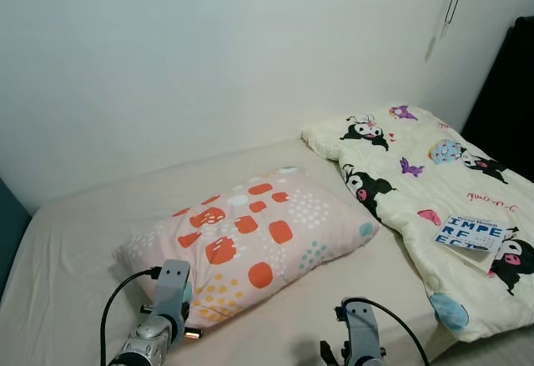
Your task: Clean up the room
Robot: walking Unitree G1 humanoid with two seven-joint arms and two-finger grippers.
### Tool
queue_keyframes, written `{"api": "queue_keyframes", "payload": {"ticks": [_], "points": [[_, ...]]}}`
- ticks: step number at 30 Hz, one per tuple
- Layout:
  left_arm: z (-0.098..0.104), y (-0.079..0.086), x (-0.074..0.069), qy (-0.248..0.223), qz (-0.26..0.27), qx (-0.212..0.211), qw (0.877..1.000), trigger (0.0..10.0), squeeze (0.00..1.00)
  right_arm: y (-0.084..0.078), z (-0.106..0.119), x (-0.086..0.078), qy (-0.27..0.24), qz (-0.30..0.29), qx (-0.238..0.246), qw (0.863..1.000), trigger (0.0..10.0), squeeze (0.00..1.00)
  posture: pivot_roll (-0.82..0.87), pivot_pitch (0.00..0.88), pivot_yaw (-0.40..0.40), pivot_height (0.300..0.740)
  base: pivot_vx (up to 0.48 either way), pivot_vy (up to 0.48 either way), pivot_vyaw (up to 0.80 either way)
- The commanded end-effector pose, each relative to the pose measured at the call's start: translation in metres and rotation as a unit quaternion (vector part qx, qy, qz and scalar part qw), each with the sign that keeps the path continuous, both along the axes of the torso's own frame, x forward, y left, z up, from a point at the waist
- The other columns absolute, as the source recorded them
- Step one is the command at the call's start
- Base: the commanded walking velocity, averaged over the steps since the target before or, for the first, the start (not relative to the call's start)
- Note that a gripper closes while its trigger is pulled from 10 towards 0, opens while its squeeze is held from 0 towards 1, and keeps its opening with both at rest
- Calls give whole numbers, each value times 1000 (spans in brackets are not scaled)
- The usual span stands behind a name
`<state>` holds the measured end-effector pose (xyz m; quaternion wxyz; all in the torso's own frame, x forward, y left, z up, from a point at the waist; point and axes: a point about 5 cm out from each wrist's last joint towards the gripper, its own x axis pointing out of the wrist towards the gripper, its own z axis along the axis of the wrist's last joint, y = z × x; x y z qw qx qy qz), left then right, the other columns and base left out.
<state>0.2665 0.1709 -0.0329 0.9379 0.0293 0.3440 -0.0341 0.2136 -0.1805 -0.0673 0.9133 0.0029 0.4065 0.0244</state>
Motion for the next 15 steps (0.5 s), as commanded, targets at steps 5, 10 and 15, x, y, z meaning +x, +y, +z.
{"api": "queue_keyframes", "payload": {"ticks": [5, 10, 15], "points": [[-3, 3, -4, 9, 3, 5, 1000, 10000, 0, 4, -1, 0, 3, 0, 4, 1000, 10000, 0, -61, 0, 45, 740, -292, 0, 0], [-3, 0, -4, 9, -4, 4, 1000, 10000, 0, 3, -1, -1, 3, -1, 3, 1000, 10000, 0, -63, 0, 45, 740, -232, 0, 0], [-4, -3, -4, 12, -9, 0, 1000, 10000, 0, 3, -1, -1, 3, -2, 4, 1000, 10000, 0, -63, 0, 45, 740, -331, 0, 0]]}}
